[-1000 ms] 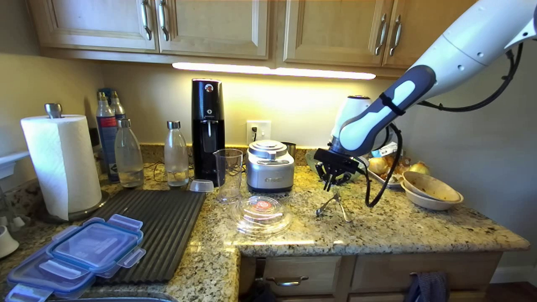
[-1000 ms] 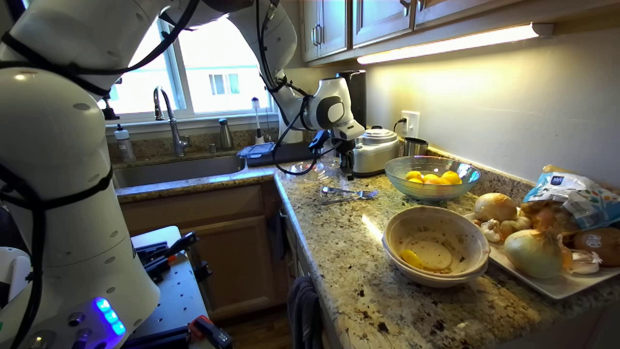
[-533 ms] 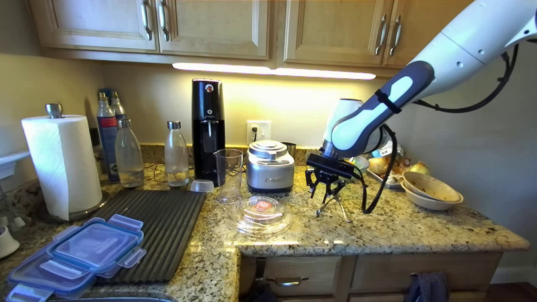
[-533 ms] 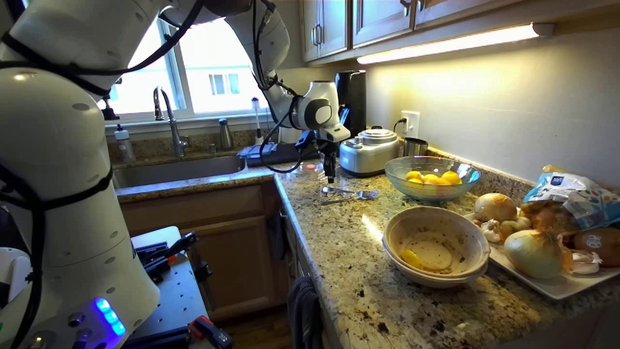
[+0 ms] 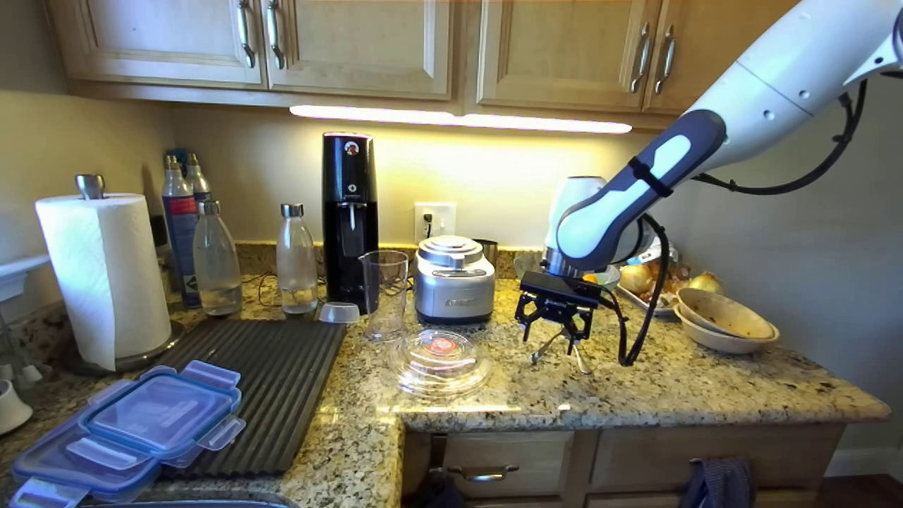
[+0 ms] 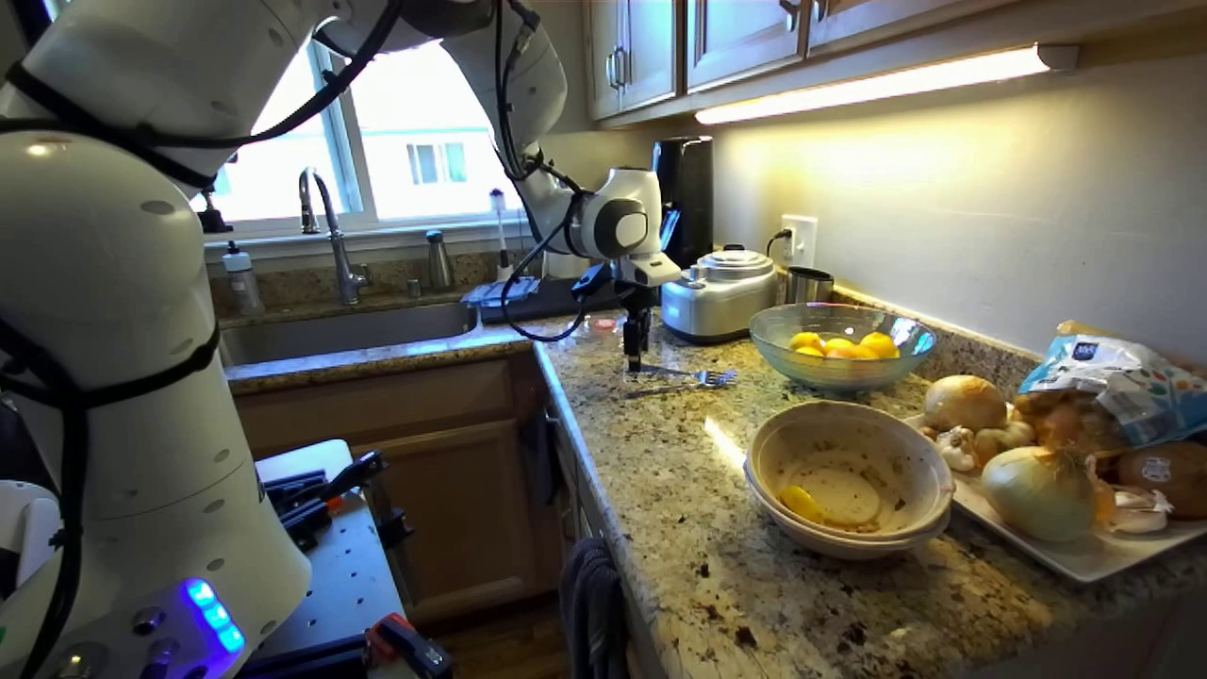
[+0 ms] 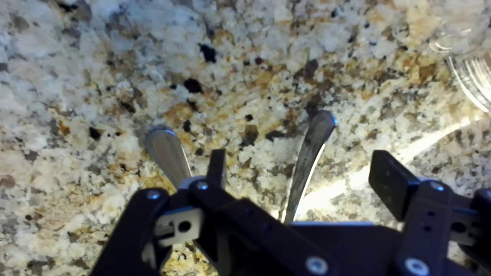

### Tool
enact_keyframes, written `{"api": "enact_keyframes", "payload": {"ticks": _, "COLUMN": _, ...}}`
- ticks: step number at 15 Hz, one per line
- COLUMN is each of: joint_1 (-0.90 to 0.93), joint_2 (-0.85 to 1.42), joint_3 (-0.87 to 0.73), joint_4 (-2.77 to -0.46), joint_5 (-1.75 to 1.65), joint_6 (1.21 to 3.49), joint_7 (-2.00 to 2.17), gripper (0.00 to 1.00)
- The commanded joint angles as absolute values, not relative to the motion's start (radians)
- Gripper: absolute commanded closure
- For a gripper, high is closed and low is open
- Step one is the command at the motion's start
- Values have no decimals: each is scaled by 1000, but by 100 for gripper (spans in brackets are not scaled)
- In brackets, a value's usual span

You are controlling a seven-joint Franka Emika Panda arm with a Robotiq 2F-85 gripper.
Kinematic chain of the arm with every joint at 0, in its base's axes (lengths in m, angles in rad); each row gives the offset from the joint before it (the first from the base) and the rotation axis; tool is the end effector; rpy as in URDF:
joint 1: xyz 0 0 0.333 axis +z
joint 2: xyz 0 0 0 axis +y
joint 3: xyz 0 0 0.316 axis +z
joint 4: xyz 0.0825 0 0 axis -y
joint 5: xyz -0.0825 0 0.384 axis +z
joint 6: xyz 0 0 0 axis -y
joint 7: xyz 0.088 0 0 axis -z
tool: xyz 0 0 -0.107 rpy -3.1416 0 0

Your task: Stack the white bowls together, then put the two forks on top of the bowls

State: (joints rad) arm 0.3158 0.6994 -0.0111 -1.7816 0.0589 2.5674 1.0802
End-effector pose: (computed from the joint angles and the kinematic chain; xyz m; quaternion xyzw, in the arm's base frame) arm 0.6337 0.1989 0.1701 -0.9160 0.3985 -0.0246 0.0380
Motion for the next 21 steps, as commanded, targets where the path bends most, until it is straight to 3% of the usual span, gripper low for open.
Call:
{"api": "enact_keyframes", "payload": {"ticks": 1, "joint_1": 310, "joint_2": 728, "joint_3": -10, "joint_4": -1753, "joint_5": 88, "joint_6": 2533, "joint_7": 1098, "gripper": 3}}
{"api": "enact_keyframes", "payload": {"ticks": 6, "joint_1": 309, "joint_2": 770, "joint_3": -17, "joint_4": -1720, "joint_5": 109, "joint_6": 2529, "joint_7": 1110, "gripper": 29}}
{"api": "enact_keyframes", "payload": {"ticks": 7, "joint_1": 310, "joint_2": 773, "joint_3": -19, "joint_4": -1716, "joint_5": 111, "joint_6": 2529, "joint_7": 1113, "gripper": 46}}
{"api": "enact_keyframes", "payload": {"ticks": 14, "joint_1": 306, "joint_2": 768, "joint_3": -18, "joint_4": -1702, "joint_5": 111, "joint_6": 2524, "joint_7": 1118, "gripper": 91}}
{"api": "enact_keyframes", "payload": {"ticks": 18, "joint_1": 305, "joint_2": 767, "joint_3": -18, "joint_4": -1703, "joint_5": 113, "joint_6": 2528, "joint_7": 1117, "gripper": 97}}
{"api": "enact_keyframes", "payload": {"ticks": 21, "joint_1": 311, "joint_2": 757, "joint_3": -28, "joint_4": -1711, "joint_5": 103, "joint_6": 2535, "joint_7": 1122, "gripper": 93}}
